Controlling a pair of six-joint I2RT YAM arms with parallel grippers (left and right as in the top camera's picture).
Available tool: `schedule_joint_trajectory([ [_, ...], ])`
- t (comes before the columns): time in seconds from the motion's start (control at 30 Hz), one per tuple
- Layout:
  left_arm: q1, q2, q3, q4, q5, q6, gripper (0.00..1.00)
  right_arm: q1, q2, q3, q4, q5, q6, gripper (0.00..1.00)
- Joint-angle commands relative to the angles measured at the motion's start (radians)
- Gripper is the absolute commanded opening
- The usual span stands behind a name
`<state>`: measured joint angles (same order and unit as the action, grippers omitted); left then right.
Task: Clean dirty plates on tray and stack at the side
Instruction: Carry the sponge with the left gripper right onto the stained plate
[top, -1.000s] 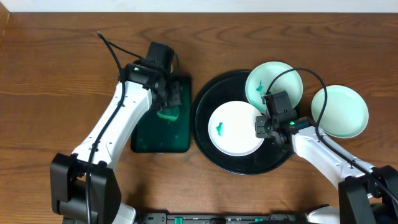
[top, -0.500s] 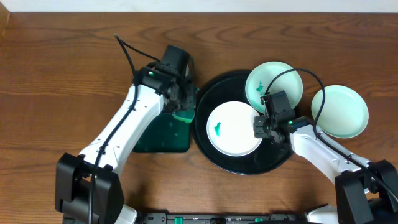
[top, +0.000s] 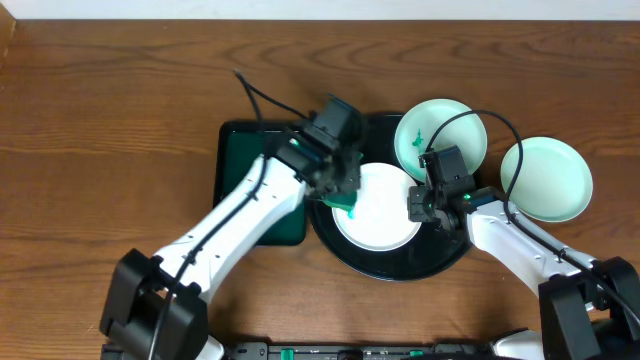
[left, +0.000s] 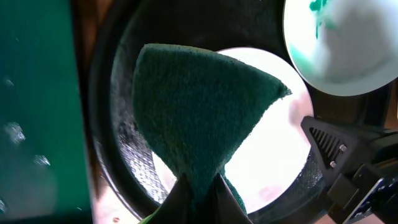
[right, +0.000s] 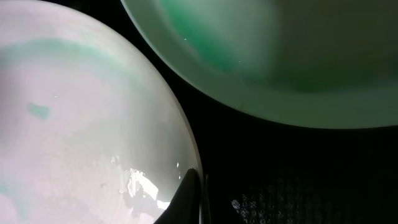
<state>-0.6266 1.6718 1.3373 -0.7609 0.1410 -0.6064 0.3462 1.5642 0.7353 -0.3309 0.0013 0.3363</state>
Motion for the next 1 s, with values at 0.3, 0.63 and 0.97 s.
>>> schedule_joint_trajectory([
  [0.3, -0.132, 0.126, -0.01, 0.026, -0.184, -0.216, 0.07, -0.011, 0.01, -0.01, 0.006, -0.007, 0.008, 0.01],
  [0.63, -0.123, 0.232, -0.01, 0.055, -0.182, -0.181, 0.07, -0.011, 0.01, -0.01, 0.006, -0.011, 0.007, 0.01],
  [0.97, -0.123, 0.327, -0.01, 0.094, -0.091, -0.07, 0.07, -0.011, 0.01, -0.01, 0.008, -0.011, 0.002, 0.01],
])
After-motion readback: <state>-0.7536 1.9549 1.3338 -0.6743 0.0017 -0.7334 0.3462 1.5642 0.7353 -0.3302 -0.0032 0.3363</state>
